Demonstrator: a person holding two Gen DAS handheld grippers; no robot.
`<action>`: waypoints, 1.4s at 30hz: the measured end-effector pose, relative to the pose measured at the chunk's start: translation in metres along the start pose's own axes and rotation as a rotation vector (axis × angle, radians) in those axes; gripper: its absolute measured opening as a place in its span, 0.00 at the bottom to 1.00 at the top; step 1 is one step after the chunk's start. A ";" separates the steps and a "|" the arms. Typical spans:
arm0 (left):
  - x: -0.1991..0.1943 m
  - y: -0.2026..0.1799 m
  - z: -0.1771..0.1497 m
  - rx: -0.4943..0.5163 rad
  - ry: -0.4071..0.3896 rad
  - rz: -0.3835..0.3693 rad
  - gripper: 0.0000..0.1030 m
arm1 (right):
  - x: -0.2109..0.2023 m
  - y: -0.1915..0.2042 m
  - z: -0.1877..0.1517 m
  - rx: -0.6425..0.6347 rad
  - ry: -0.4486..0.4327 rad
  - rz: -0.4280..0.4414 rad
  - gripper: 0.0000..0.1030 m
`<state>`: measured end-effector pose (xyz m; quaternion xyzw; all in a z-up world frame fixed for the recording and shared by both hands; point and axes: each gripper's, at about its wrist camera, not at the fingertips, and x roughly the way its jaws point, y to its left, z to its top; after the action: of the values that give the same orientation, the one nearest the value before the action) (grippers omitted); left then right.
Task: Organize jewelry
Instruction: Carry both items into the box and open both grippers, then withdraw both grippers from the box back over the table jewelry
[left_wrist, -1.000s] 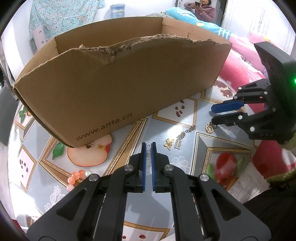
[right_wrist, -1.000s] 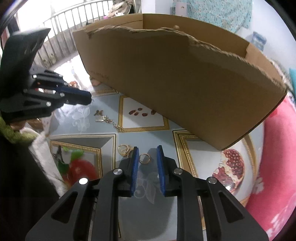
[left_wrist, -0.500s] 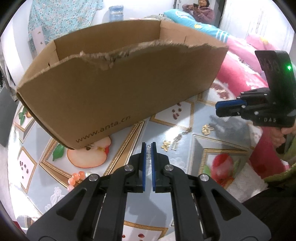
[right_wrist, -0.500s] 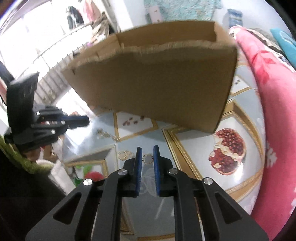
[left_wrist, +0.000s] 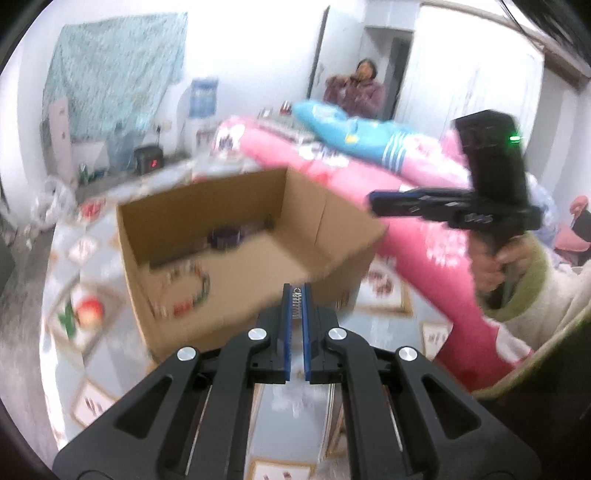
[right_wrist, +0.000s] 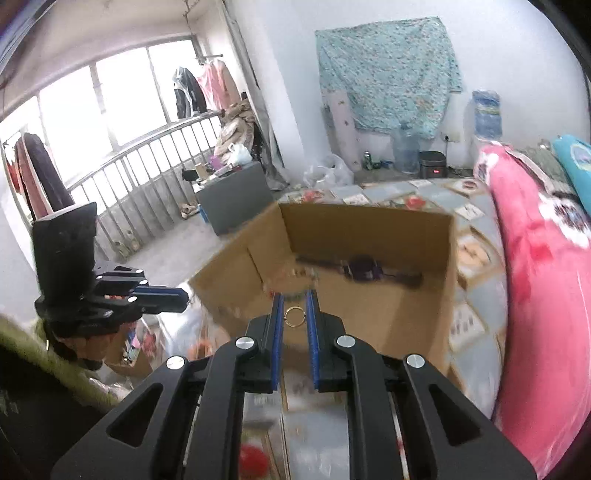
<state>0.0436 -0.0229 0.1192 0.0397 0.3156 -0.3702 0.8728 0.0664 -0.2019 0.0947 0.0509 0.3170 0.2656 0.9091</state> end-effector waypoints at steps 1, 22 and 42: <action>0.003 0.003 0.011 0.002 -0.005 -0.007 0.04 | 0.010 -0.002 0.013 0.000 0.019 0.018 0.12; 0.190 0.092 0.056 -0.307 0.485 0.010 0.10 | 0.181 -0.090 0.038 0.257 0.582 -0.082 0.13; 0.077 0.067 0.055 -0.220 0.087 0.001 0.32 | 0.059 -0.057 0.041 0.190 0.155 -0.073 0.44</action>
<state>0.1572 -0.0387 0.1073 -0.0402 0.3918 -0.3308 0.8576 0.1558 -0.2171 0.0804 0.1045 0.4116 0.2042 0.8820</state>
